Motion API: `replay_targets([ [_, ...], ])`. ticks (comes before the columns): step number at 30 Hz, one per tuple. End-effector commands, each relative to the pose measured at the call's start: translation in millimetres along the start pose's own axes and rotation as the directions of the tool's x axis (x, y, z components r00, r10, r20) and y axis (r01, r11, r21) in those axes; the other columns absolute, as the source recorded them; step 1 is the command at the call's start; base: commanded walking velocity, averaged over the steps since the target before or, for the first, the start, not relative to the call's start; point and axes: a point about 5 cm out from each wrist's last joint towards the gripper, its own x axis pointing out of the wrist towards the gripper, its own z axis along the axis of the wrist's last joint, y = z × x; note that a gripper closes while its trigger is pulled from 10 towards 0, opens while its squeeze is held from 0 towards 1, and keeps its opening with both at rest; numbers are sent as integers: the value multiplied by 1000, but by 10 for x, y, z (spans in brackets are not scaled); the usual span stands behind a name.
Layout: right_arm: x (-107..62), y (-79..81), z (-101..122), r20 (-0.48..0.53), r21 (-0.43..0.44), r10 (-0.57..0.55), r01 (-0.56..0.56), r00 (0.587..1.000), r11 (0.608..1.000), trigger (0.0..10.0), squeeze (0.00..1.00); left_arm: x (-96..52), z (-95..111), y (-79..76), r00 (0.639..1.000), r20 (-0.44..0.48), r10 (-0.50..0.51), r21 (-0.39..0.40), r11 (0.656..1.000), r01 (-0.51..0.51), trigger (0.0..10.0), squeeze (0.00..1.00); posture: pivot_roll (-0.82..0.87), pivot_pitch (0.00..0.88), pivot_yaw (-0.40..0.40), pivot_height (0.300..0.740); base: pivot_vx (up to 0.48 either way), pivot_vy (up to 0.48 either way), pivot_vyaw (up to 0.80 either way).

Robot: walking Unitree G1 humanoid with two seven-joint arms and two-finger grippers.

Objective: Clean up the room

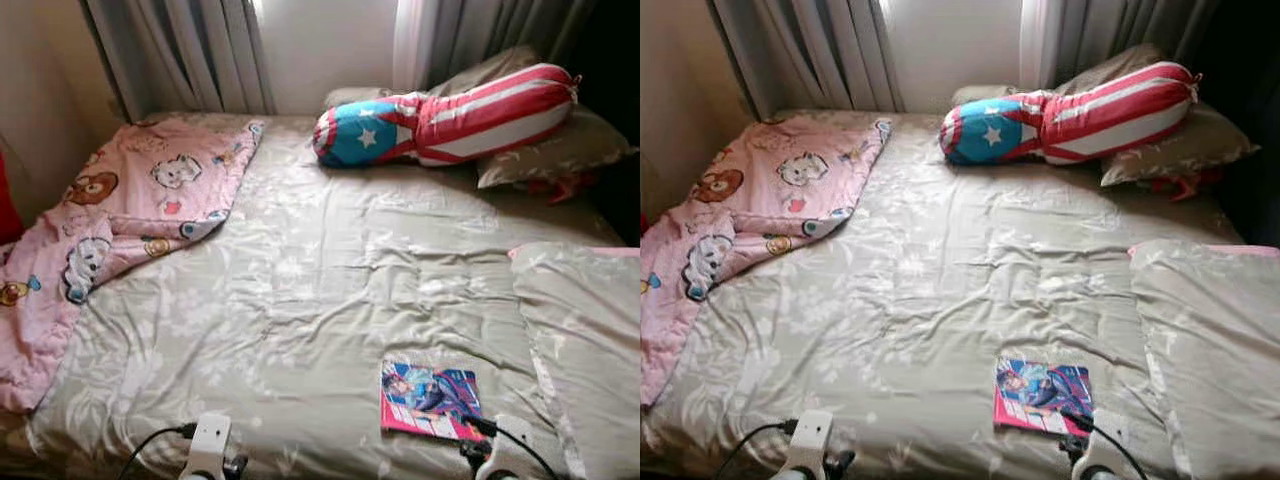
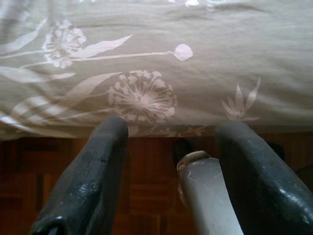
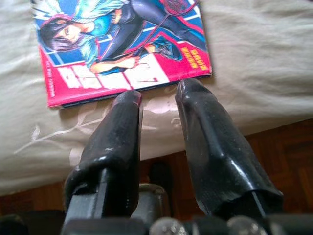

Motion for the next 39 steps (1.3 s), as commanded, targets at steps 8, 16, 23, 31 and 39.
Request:
replay_targets([
  [8, -73, -107, -245, -105, -73, -27, 20, 994, 997, 10000, 0, -55, -202, 119, 995, -86, 44, -33, 998, -47, 10000, 0, -74, 0, 17, 740, 0, 0, 0],
  [16, -80, 47, -322, -125, -208, 68, -93, 990, 974, 10000, 0, -85, -289, 183, 990, -134, 48, 19, 999, -46, 10000, 0, -57, 0, 14, 740, 0, 0, 691],
  [23, -102, 7, -389, -149, -136, 41, -62, 988, 989, 10000, 0, -86, -303, 178, 988, -149, 51, 35, 998, -46, 10000, 0, -67, 0, 0, 740, 0, 0, 174],
  [31, -154, -86, -499, -152, -21, -31, 28, 988, 999, 10000, 0, -96, -332, 179, 987, -157, 46, 31, 999, -42, 10000, 0, -63, 0, -2, 740, 0, 0, 400],
  [39, -155, -52, -528, -171, -34, -21, 16, 985, 999, 10000, 0, -104, -374, 142, 983, -176, 48, 38, 998, -42, 10000, 0, -54, 0, -4, 740, 0, 0, 800],
])
